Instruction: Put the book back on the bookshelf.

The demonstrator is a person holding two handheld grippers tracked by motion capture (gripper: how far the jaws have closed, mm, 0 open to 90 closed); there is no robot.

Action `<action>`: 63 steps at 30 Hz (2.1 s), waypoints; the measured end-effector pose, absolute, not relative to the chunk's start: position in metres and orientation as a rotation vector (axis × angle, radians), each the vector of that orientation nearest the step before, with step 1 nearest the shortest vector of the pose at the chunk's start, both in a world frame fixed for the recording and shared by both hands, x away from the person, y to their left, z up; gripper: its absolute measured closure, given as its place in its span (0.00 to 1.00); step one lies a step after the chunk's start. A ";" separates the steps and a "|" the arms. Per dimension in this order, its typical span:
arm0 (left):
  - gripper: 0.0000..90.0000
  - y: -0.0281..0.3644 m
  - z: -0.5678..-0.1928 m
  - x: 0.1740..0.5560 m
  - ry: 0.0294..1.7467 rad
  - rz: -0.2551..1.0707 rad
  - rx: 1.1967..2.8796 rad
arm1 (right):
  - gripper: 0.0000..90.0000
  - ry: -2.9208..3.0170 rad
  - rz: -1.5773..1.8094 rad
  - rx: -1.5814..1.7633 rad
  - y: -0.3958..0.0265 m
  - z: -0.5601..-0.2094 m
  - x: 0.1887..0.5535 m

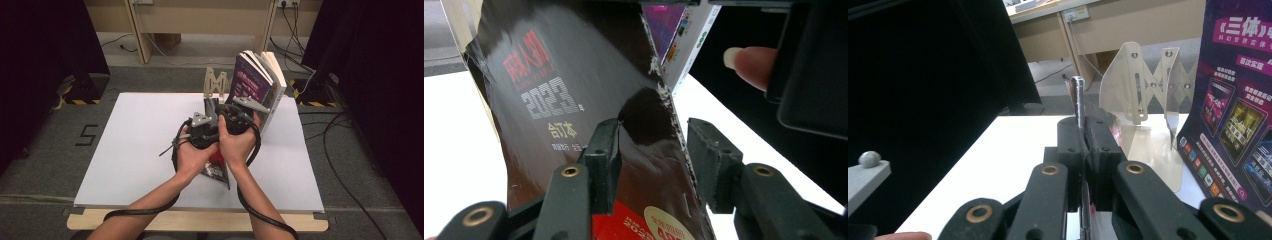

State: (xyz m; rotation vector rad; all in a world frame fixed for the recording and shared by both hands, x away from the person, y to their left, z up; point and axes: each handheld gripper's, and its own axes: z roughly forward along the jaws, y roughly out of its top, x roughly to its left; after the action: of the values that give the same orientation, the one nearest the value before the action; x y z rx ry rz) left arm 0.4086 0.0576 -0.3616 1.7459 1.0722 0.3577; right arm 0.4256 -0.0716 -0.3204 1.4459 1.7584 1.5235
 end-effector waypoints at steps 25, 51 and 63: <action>0.96 0.096 -0.364 0.407 1.110 0.237 1.701 | 0.74 1.835 1.647 1.282 -0.102 -0.308 0.414; 0.97 0.132 -0.337 0.403 1.077 0.293 1.579 | 0.68 1.669 1.333 1.694 -0.237 -0.411 0.380; 0.97 0.135 -0.323 0.416 1.033 0.402 1.544 | 0.67 1.692 1.279 1.773 -0.242 -0.446 0.369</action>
State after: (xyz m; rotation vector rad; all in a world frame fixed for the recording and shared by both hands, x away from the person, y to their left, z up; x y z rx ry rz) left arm 0.4158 0.1354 -0.3227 1.5444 1.0334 0.4017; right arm 0.3692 -0.2417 -0.4459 1.7726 1.6919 1.2788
